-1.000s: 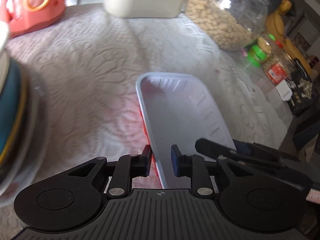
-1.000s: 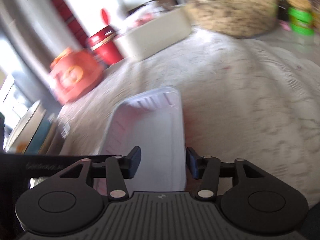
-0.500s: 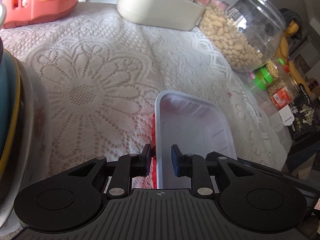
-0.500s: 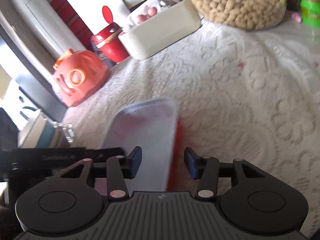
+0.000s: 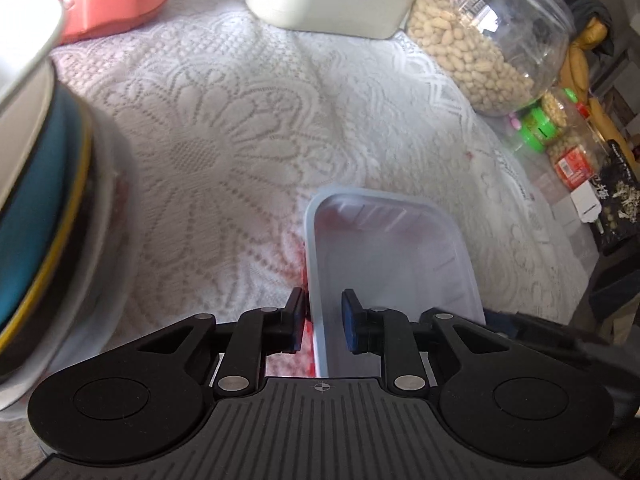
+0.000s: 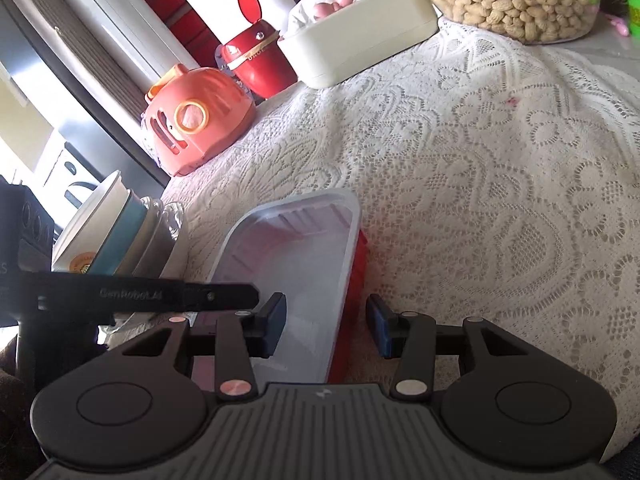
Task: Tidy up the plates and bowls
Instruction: 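Grasp the white-and-red tray rim with both tools, then lift the tray with both tools and carry it over the bowl stack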
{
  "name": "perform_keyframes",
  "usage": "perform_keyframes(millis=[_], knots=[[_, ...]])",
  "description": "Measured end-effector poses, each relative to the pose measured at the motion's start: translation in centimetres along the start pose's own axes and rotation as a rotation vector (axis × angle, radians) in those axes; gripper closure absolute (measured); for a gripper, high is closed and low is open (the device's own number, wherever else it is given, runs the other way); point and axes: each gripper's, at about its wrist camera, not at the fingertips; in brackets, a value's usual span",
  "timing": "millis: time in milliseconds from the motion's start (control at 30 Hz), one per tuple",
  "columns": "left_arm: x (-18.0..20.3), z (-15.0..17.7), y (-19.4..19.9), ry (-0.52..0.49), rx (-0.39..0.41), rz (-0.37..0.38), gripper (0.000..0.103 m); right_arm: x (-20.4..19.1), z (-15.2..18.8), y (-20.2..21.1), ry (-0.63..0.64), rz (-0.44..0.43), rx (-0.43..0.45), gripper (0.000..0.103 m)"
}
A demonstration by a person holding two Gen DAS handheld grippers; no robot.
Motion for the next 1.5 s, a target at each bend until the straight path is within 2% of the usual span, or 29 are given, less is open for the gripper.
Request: perform_keyframes(millis=[67,233,333,400,500,600,633,700,833,933,1033,1133,1233,1300,1500], knots=[[0.3,0.1,0.0,0.003,0.011,-0.017,0.079,-0.3,0.2,-0.1,0.021,0.03,0.008,0.067],[0.1,0.4,0.0,0.076,0.038,-0.009,0.079,-0.2,0.2,0.0,0.031,0.036,0.005,0.068],[0.8,0.1,0.3,0.052,0.015,-0.027,0.078,-0.6,0.0,0.2,0.024,0.05,-0.014,0.068],[1.1,-0.1,1.7,0.022,0.049,-0.011,0.078,-1.5,-0.2,0.9,0.048,0.082,0.008,0.068],[0.6,-0.6,6.3,0.015,0.15,0.018,0.078,-3.9,-1.6,3.1,0.095,0.091,0.101,0.068],[-0.8,-1.5,12.8,0.015,0.246,0.019,0.078,-7.9,-4.0,5.4,0.184,0.034,0.202,0.068],[-1.3,-1.7,14.7,0.02,0.259,0.012,0.075,-9.5,-4.8,6.0,0.217,0.015,0.226,0.068],[-2.7,-2.2,18.4,0.05,0.263,0.0,0.069,-12.6,-6.3,6.6,0.255,-0.038,0.239,0.067],[-5.5,-2.4,22.5,0.114,0.201,-0.008,0.068,-17.7,-8.5,6.4,0.265,-0.141,0.201,0.067],[-8.3,-2.7,23.0,0.143,0.164,0.06,0.07,-20.9,-9.6,5.5,0.288,-0.144,0.171,0.067],[-11.7,-3.0,22.4,0.188,0.18,0.091,0.075,-23.1,-10.3,3.5,0.316,-0.102,0.141,0.067],[-15.1,-3.2,21.9,0.24,0.236,0.077,0.075,-24.6,-10.9,0.4,0.328,-0.054,0.086,0.067],[-17.9,-3.3,21.7,0.293,0.273,0.031,0.075,-25.7,-10.5,-2.3,0.363,0.045,0.08,0.067],[-19.1,-3.6,21.5,0.313,0.26,0.023,0.075,-25.8,-10.4,-3.3,0.375,0.074,0.073,0.067],[-19.4,-3.7,21.7,0.3,0.25,0.059,0.075,-25.5,-10.0,-5.4,0.361,0.062,0.015,0.067]])
Point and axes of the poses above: each gripper's, at about its wrist camera, not at the fingertips, and y roughly against the way its jaws point, x to its right, z to its underside, and after that the axes turned 8 degrees about -x, right-handed
